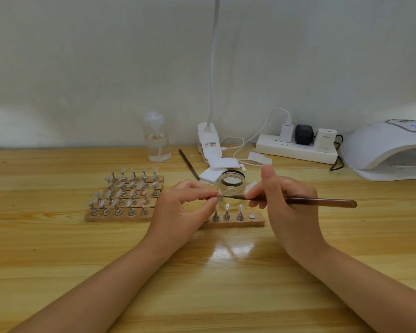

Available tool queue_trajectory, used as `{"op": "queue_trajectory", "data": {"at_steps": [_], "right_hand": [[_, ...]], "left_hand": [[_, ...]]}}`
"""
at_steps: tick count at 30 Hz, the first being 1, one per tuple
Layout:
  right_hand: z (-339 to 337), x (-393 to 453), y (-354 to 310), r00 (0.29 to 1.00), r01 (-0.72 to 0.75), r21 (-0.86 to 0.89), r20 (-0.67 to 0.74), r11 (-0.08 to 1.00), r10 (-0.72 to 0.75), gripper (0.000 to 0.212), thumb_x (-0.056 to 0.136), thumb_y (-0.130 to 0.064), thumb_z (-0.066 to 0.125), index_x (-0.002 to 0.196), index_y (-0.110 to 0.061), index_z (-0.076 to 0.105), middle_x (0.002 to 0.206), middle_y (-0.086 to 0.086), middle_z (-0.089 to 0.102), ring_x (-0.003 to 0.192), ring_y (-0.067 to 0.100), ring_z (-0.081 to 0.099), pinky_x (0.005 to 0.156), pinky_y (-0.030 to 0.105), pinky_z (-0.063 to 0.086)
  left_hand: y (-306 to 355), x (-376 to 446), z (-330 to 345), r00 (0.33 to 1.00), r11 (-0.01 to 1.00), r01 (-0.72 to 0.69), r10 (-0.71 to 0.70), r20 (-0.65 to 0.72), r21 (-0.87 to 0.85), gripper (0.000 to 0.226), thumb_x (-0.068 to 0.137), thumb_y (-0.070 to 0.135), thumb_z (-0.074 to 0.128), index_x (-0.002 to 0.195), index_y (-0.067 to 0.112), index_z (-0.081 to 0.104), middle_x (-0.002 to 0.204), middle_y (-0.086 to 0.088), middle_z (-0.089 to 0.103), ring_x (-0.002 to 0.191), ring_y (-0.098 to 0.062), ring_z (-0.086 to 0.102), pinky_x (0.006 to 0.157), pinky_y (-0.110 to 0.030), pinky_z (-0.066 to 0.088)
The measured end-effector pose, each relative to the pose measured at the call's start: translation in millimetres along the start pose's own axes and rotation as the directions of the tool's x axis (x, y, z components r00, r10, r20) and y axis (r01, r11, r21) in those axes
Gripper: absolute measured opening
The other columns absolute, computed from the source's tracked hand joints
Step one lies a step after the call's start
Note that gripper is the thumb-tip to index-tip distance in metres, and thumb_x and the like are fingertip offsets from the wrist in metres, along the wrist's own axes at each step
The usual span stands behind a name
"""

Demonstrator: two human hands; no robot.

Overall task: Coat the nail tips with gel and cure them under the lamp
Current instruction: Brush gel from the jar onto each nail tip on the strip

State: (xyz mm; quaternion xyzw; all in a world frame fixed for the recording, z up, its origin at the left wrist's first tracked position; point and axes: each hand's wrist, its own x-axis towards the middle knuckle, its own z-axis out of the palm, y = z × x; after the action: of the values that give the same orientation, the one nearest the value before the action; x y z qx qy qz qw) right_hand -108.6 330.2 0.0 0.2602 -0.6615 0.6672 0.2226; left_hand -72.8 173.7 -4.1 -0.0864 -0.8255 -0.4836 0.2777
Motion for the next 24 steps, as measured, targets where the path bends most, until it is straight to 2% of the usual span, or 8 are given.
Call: {"op": "queue_trajectory", "data": {"at_steps": [4,12,18,21,24], "right_hand": [[1.2,0.4,0.6,0.998,0.065,-0.044,0.024,0.997,-0.064,0.034,0.086,-0.039,0.045,0.062,-0.025,0.065,0.055,-0.009,0.064,0.056,0.002,0.061,0.057,0.008,0.042],[2.7,1.1,2.6,0.993,0.100,-0.080,0.073,0.992,-0.094,0.032,0.087,-0.035,0.047,0.066,-0.021,0.067,0.060,-0.006,0.065,0.058,0.004,0.062,0.057,0.011,0.045],[-0.7,-0.2,1.4,0.997,0.056,-0.061,0.065,0.997,-0.052,0.033,0.088,-0.032,0.055,0.060,-0.018,0.066,0.053,-0.005,0.063,0.052,0.004,0.060,0.055,0.010,0.043],[-1.2,-1.2,0.5,0.998,-0.003,-0.030,0.062,1.000,0.005,0.041,0.087,-0.038,0.052,0.056,-0.017,0.066,0.050,-0.006,0.062,0.049,0.004,0.058,0.053,0.011,0.042],[-2.1,-1.5,0.0,0.998,-0.041,-0.008,0.036,0.999,0.042,0.043,0.089,-0.037,0.051,0.053,-0.017,0.064,0.047,-0.009,0.060,0.045,0.002,0.055,0.050,0.009,0.040]], "left_hand": [[-1.0,0.6,0.3,1.000,1.000,-0.002,0.002,0.006,0.011,0.020,0.074,0.002,0.071,0.085,0.019,0.072,0.076,0.013,0.064,0.079,0.007,0.058,0.073,-0.003,0.040],[-1.8,0.7,0.5,1.000,1.000,0.008,-0.008,0.002,0.009,0.020,0.074,0.002,0.071,0.084,0.020,0.071,0.076,0.013,0.063,0.078,0.007,0.058,0.072,-0.003,0.039],[-0.2,0.4,-0.4,1.000,1.000,0.010,-0.010,-0.005,0.003,0.028,0.074,0.002,0.071,0.079,0.030,0.069,0.074,0.015,0.063,0.078,0.006,0.058,0.071,-0.003,0.040],[-0.1,0.3,-0.3,1.000,1.000,0.000,0.000,-0.013,0.012,0.030,0.074,0.002,0.071,0.078,0.031,0.068,0.074,0.015,0.063,0.078,0.006,0.058,0.072,-0.003,0.039],[-0.6,0.5,-0.4,1.000,1.000,-0.012,0.012,-0.018,0.008,0.029,0.074,0.002,0.071,0.079,0.030,0.068,0.076,0.013,0.063,0.080,0.005,0.058,0.074,-0.004,0.040]]}}
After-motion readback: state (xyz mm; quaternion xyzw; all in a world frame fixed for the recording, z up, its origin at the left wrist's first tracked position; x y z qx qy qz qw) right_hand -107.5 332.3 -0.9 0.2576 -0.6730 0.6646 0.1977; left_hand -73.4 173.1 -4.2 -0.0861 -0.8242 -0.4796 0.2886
